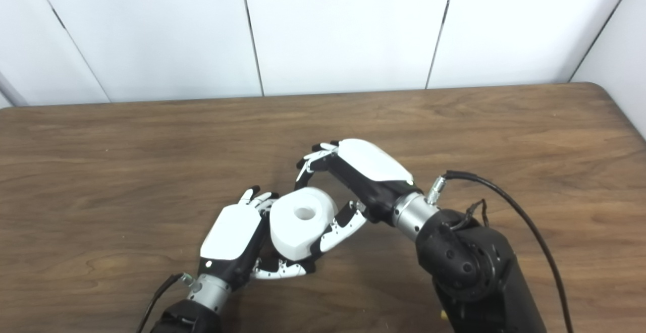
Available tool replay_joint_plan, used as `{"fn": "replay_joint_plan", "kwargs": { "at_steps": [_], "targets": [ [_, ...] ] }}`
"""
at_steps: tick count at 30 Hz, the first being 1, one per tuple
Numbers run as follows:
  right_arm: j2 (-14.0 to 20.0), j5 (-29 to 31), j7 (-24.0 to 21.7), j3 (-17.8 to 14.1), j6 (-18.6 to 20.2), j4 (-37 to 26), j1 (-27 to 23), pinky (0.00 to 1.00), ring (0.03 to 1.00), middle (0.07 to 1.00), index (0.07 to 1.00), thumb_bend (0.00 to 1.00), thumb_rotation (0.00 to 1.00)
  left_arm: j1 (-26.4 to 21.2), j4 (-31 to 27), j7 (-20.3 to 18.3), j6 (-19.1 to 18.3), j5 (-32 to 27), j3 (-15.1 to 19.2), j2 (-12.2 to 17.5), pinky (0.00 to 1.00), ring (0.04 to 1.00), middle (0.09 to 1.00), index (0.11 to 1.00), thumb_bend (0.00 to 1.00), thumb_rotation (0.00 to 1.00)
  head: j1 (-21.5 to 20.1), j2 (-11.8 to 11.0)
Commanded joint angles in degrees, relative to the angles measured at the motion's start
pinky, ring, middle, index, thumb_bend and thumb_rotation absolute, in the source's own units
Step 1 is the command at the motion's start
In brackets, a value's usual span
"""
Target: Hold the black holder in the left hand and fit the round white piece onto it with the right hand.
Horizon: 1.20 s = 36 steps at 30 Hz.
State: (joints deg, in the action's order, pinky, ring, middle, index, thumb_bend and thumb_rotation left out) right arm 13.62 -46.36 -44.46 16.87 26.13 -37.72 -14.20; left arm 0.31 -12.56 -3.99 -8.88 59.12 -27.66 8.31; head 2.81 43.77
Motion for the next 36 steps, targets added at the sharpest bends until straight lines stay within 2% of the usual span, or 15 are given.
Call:
{"fn": "replay_joint_plan", "kwargs": {
  "at_steps": [1, 17, 36],
  "targets": [
    [0.2, -0.02, 2.22, -0.3, -1.93, -0.83, -1.45, 1.0, 0.94, 0.824, 0.482, 0.52, 0.14, 0.24, 1.4, -1.86, -0.09, 1.23, -1.31, -0.29, 0.99, 0.887, 0.79, 0.485, 0.52, 0.05, 0.03, 0.02],
    [0.2, 0.66, 4.15, -0.2, -3.32, 1.18, -0.36, 1.0, 0.94, 0.825, 0.482, 0.53, 0.14, 0.32, 0.86, -2.29, -0.31, 1.13, -1.48, -0.43, 0.99, 0.888, 0.789, 0.485, 0.52, 0.05, -0.06, 0.12],
    [0.3, 0.32, 6.35, 1.47, -4.17, 3.06, 1.33, 1.0, 0.934, 0.815, 0.481, 0.53, 0.14, 0.23, 1.11, -2.06, -0.39, 0.95, -1.53, -0.56, 1.0, 0.889, 0.79, 0.485, 0.52, 0.05, -0.27, -0.03]
  ]
}}
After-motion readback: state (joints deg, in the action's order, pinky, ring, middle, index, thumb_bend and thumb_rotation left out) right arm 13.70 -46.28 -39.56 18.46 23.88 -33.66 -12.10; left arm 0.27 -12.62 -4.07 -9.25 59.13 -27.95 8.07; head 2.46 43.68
